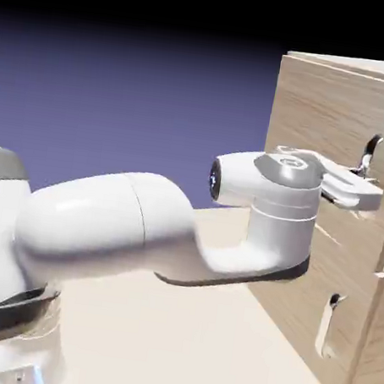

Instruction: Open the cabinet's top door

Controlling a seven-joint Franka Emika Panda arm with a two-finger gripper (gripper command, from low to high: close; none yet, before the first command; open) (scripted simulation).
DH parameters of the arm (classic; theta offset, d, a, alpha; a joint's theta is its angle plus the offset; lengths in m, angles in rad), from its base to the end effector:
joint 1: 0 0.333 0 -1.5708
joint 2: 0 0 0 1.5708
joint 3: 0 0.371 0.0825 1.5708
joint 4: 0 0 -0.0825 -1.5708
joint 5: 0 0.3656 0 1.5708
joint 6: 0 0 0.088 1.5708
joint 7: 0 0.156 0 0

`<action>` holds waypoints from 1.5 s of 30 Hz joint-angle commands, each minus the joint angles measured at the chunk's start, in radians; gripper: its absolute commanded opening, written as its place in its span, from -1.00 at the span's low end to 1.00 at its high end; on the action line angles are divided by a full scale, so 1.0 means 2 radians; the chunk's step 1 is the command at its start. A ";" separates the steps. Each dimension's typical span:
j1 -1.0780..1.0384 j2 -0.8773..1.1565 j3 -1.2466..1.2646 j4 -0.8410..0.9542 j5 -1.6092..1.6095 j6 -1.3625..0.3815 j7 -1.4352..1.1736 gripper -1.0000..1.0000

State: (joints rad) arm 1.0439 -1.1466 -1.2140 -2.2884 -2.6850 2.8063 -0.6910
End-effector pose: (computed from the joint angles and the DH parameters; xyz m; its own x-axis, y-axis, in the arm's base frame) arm 0.4374 -0.2190 0.5353 0.0527 0.7047 -0.7075 0.0522 0.7056 0.7067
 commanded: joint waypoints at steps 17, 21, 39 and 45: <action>-0.271 -0.070 0.262 -0.290 0.192 -0.222 0.003 -1.00; -0.299 -0.101 0.335 -0.333 0.266 -0.269 -0.007 -1.00; -0.199 -0.150 0.575 -0.390 0.520 -0.526 -0.021 -1.00; -0.183 -0.096 0.683 -0.367 0.629 -0.597 0.010 -1.00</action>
State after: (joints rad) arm 0.6775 -1.3379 0.1527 -3.0225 -1.4258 1.6111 -0.6700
